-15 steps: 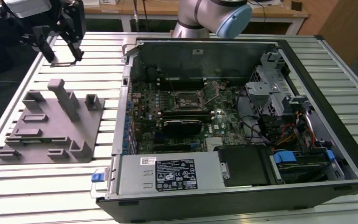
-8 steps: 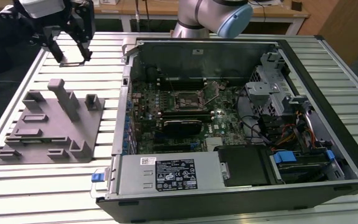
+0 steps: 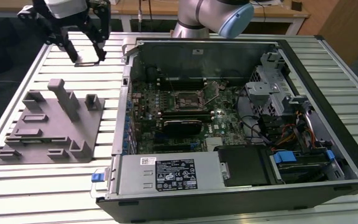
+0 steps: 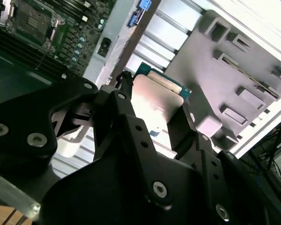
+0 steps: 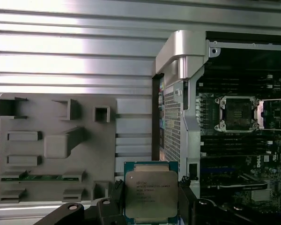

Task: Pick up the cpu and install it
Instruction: 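Pick up the cpu and move it towards the insertion slot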

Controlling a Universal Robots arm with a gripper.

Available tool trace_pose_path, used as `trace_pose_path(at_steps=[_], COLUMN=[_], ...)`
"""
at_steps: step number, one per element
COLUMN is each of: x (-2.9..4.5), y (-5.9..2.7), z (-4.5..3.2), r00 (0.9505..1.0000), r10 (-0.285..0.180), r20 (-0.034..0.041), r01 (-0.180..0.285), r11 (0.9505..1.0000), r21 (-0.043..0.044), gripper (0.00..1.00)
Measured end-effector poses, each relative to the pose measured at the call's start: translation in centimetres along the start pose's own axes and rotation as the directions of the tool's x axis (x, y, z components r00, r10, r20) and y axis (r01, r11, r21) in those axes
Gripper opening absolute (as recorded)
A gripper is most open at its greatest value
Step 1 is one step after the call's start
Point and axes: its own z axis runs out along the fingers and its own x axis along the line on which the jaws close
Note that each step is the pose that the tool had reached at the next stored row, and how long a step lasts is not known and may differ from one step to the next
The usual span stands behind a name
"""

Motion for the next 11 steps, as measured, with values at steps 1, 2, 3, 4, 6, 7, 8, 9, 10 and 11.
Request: trace_pose_path(at_steps=[1,2,3,4,6,7,8,9,10,11], x=[-0.37,-0.74,-1.13,-1.49,-2.22,-2.57,-2.93,-3.24,-3.45,-3.63], y=[0.01,0.02,0.03,0.03,0.05,0.06,0.06,0.07,0.07,0.07], z=[0.04,0.08,0.13,0.17,0.25,0.30,0.34,0.38,0.43,0.49], r00=[1.0000,1.0000,1.0000,1.0000,1.0000,1.0000,1.0000,1.0000,1.0000,1.0000], r10=[0.000,0.000,0.000,0.000,0.000,0.000,0.000,0.000,0.000,0.000], r20=[-0.0001,-0.0001,-0.0001,-0.0002,-0.0002,-0.0002,-0.0003,-0.0003,-0.0003,-0.0003], r01=[0.000,0.000,0.000,0.000,0.000,0.000,0.000,0.000,0.000,0.000], r11=[1.0000,1.0000,1.0000,1.0000,1.0000,1.0000,1.0000,1.0000,1.0000,1.0000], r21=[0.0000,0.0000,0.0000,0.0000,0.0000,0.0000,0.0000,0.0000,0.0000,0.0000], gripper=[0.54,0.54,0.54,0.54,0.54,0.54,0.54,0.54,0.54,0.54])
